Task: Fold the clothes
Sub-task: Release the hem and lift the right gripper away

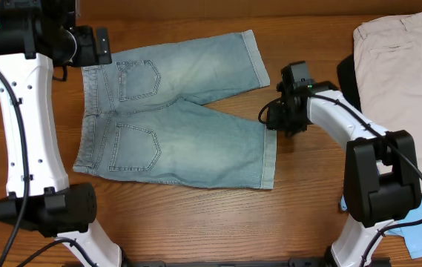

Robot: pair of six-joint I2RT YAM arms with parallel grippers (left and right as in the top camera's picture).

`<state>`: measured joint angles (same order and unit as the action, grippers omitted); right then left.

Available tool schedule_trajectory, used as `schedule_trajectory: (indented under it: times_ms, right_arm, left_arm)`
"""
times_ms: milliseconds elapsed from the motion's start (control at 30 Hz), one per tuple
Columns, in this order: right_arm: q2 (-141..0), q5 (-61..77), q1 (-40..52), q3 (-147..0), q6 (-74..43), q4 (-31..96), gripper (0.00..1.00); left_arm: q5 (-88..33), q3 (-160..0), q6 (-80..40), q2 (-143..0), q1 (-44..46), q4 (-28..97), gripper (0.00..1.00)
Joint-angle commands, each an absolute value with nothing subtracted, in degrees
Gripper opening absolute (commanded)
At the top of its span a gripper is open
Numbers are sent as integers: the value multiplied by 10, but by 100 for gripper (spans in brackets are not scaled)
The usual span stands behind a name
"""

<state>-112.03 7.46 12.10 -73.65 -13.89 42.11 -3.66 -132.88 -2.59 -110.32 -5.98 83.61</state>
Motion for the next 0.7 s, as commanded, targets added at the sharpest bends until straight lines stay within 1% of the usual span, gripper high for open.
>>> schedule_trajectory:
  times_ms: [0,100,133,267,533,667]
  right_arm:
    - [-1115,93,124,-713,-115,388,23]
    - [-1120,93,124,-709,-115,375,6]
    - [-1121,93,124,-709,-112,368,4]
    - [-1122,92,122,-709,-89,322,4]
    - [-1122,77,100,-709,-92,156,4]
    - [-1122,45,86,-709,-105,135,4]
  left_arm:
    - [-57,-1332,-13,-1144,-55,846,100]
    - [-57,-1332,-13,-1172,-54,858,100]
    - [-58,-1332,-13,-1182,-53,863,100]
    - [-58,-1332,-13,-1213,-51,870,100]
    - [-58,-1332,-1,-1250,-41,859,100]
    - [-55,-1332,1,-1253,-40,846,100]
